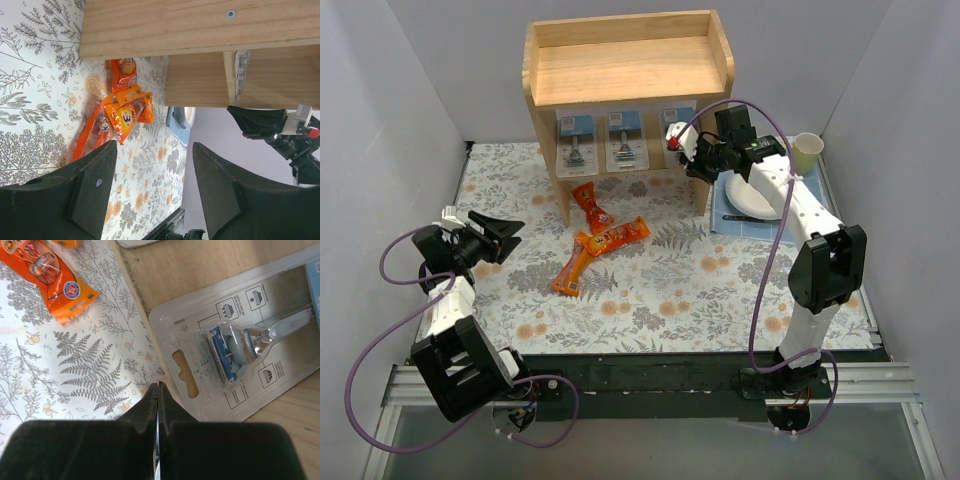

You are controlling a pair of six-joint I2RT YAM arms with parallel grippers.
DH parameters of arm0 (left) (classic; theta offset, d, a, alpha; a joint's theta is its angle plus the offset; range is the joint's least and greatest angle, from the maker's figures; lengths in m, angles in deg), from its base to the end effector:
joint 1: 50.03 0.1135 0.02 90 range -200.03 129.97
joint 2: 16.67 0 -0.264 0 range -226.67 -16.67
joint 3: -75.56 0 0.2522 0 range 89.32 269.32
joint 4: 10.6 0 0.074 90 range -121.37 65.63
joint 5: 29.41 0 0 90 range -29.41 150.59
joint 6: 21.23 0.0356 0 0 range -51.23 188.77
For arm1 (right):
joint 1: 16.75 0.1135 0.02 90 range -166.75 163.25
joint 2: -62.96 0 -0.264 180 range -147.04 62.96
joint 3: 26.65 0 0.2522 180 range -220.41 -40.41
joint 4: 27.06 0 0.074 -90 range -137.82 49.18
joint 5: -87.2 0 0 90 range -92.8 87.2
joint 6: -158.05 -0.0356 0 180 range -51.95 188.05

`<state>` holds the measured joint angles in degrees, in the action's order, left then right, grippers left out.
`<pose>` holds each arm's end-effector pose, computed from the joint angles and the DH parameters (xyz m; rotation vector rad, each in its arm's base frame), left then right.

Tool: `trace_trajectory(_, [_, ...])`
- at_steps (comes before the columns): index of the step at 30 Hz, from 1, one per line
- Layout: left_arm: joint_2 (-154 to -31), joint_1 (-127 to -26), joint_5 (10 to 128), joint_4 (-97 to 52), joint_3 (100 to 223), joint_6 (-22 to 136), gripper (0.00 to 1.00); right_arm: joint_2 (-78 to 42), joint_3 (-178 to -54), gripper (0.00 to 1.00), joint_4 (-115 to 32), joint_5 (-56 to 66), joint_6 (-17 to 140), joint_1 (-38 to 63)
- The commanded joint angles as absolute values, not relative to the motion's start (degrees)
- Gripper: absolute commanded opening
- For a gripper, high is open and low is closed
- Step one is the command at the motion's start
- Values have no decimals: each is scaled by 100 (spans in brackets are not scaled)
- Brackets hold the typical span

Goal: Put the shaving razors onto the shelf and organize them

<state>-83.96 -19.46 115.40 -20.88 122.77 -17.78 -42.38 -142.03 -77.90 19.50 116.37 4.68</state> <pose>0.2184 0.0952 0.2227 -1.5013 1.6668 -1.5628 0.3852 0.1657 0.3422 -1.4322 1.7049 0.1890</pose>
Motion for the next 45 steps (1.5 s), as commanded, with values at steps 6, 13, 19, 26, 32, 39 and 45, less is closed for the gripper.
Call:
trace_trajectory(6, [-8628,-2171,11579,-2725,12860,-702,64,-2619,-12712,33,-7616,2594,11024,1118])
trace_trajectory(13, [-8866,-3261,10509,-3887,13055,460,65,-2282,-11548,68,-7115,2638,10024,1814])
trace_trajectory(19, [-9304,-3851,9531,-4080,12808,689,65,-2335,-11538,68,-6780,2682,9441,1867])
trace_trajectory(26, [-9937,-4571,9286,-3781,12685,680,63,-2397,-11714,68,-6684,2445,9556,1876])
trace_trajectory(32, [-10245,-5160,8117,-4062,12931,829,63,-2458,-11723,68,-6631,2295,9697,1867])
trace_trajectory(39, [-10684,-5302,8053,-4151,13037,1076,43,-2546,-11626,68,-6447,2190,9741,1876])
trace_trajectory(45, [-10633,-5231,8757,-3983,12975,1023,10,-2730,-11661,67,-6499,2321,9872,1902])
